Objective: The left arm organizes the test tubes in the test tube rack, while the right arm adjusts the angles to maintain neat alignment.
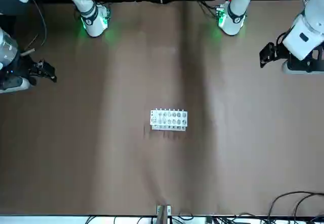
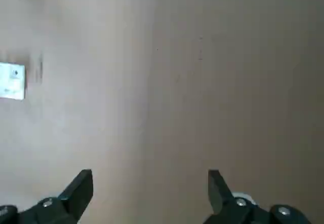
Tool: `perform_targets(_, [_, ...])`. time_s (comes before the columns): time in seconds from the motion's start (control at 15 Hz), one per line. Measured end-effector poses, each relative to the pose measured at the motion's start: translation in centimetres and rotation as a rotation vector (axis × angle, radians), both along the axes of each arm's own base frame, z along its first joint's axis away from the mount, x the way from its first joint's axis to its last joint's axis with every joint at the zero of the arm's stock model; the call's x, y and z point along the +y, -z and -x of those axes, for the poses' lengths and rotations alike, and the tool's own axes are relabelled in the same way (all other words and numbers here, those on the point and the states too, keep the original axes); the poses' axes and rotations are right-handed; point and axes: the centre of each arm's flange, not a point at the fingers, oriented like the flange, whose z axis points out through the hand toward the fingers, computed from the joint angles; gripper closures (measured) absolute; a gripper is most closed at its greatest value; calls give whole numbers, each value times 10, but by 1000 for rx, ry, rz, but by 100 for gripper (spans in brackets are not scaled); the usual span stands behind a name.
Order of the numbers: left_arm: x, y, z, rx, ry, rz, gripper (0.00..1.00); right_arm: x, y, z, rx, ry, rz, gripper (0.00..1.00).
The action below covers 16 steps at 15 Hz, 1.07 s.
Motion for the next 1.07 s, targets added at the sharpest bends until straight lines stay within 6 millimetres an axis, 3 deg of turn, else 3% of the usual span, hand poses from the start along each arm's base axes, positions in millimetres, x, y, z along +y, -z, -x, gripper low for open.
perform_targets(0.33, [8,3,-3,5,-15,0,0,-10,1,1,6,-55,-1,0])
perform_targets(0.6, [-1,7,-4,12,2,0,0,-11,-1,-1,-11,-58,1,0])
perform_targets(1.07, [-178,69,14,92,28,19,0,-12,-2,-2,-23,-58,7,0])
